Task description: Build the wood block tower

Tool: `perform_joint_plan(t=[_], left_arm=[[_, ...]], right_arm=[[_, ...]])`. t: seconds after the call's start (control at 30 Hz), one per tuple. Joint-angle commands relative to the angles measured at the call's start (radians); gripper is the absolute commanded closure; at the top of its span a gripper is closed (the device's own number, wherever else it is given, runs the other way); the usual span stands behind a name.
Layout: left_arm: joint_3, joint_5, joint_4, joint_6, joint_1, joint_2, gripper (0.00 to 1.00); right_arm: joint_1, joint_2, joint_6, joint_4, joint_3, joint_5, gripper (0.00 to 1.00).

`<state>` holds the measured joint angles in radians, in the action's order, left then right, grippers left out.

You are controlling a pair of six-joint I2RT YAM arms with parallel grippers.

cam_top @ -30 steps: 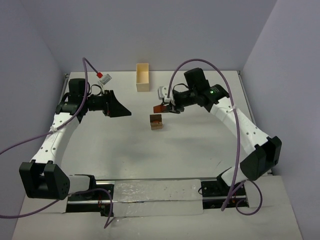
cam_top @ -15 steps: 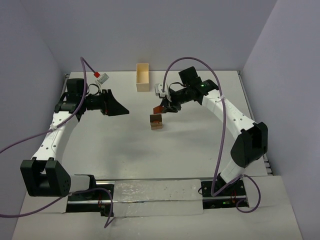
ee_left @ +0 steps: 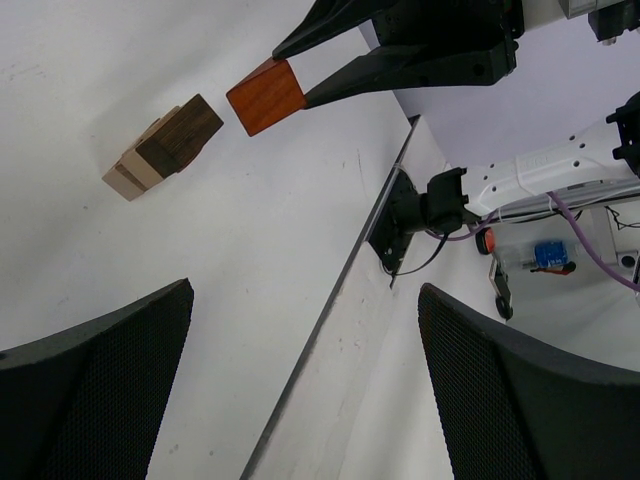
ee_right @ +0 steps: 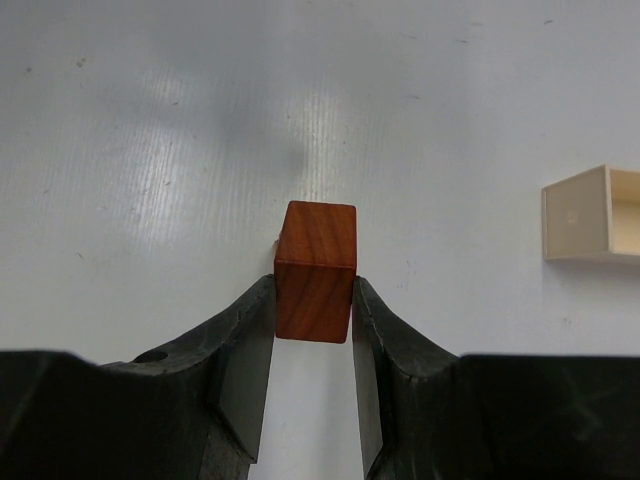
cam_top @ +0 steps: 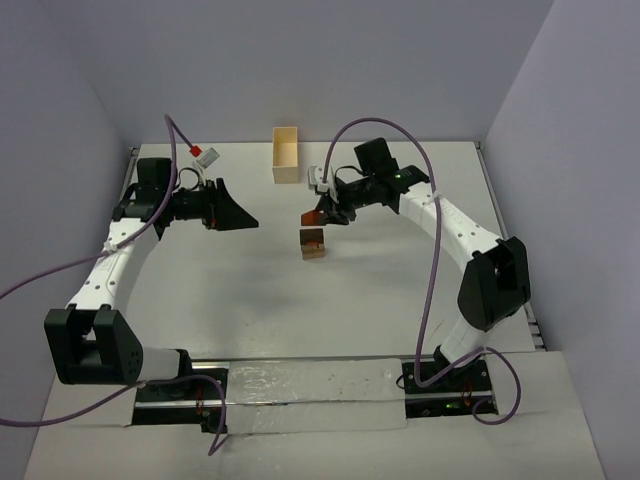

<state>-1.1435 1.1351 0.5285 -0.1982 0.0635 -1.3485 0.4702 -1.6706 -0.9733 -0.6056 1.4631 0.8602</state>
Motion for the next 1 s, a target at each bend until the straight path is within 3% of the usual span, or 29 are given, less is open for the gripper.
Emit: perform_joint_plan(t=[0.0,0.97], left_arm=[[-0.038,0.031,-0.016,0.017,-0.007,-0.004,0.01],[-0.071,0.081,0.027,0.045,-0.014,-0.060,0.01]], right_arm=[[-0.007,-0.016,-0.001,0.054,-0.004,0.043,1.00],[-0.007,-0.115,-0.038,0.043,-0.001,0.037,1.00]])
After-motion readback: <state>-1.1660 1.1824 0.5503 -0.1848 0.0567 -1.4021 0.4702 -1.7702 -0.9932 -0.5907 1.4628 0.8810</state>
